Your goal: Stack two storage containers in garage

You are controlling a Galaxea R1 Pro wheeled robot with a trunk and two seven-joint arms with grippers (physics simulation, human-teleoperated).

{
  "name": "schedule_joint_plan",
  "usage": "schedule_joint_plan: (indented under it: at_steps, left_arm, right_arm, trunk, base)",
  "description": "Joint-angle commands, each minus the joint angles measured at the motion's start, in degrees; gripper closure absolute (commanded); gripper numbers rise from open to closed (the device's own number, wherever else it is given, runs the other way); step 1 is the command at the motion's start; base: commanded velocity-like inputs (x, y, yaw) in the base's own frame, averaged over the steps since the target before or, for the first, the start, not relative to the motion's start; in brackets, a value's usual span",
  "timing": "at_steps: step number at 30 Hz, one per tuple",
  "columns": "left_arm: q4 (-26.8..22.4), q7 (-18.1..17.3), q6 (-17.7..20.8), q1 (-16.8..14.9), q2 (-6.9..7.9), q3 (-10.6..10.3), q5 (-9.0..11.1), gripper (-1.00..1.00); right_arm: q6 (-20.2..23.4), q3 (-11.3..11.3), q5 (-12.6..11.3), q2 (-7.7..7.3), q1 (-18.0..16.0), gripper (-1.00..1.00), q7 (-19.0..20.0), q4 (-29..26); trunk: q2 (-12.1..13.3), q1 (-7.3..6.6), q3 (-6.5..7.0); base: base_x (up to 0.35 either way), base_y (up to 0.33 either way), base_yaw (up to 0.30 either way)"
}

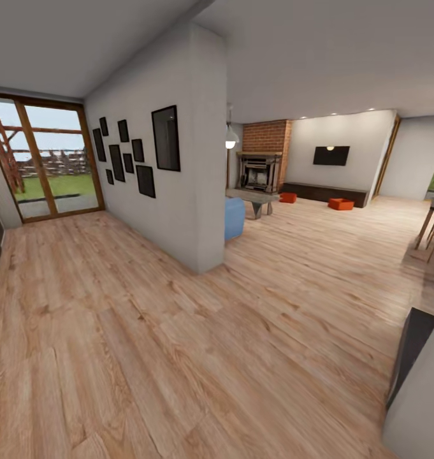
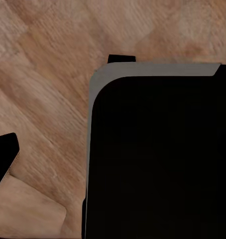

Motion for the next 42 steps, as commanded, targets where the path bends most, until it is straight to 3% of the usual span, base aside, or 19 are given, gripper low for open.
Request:
schedule_joint_plan:
  at_steps: [1, 28, 42]
  left_arm:
    - [0.0, 0.0, -0.1, 0.0, 0.00, 0.0, 0.3, -1.00]
    - [0.0, 0.0, -0.2, 0.0, 0.00, 0.0, 0.3, -1.00]
    - [0.0, 0.0, -0.2, 0.0, 0.00, 0.0, 0.3, -1.00]
  right_arm:
    - [-0.3, 0.5, -0.5, 0.03, -0.1, -1.00, 0.1, 0.2]
    - [-3.2, 0.5, -0.6, 0.25, -0.1, -1.00, 0.1, 0.2]
    - [-3.1, 0.5, -0.6, 0.29, -0.1, -1.00, 0.0, 0.2]
  trunk:
    - [0.0, 0.03, -0.05]
    - [0.0, 0.03, -0.05]
    - [0.0, 0.03, -0.05]
  base:
    - [0.322, 0.000, 0.000]
    - [0.322, 0.000, -0.002]
    - [0.322, 0.000, -0.202]
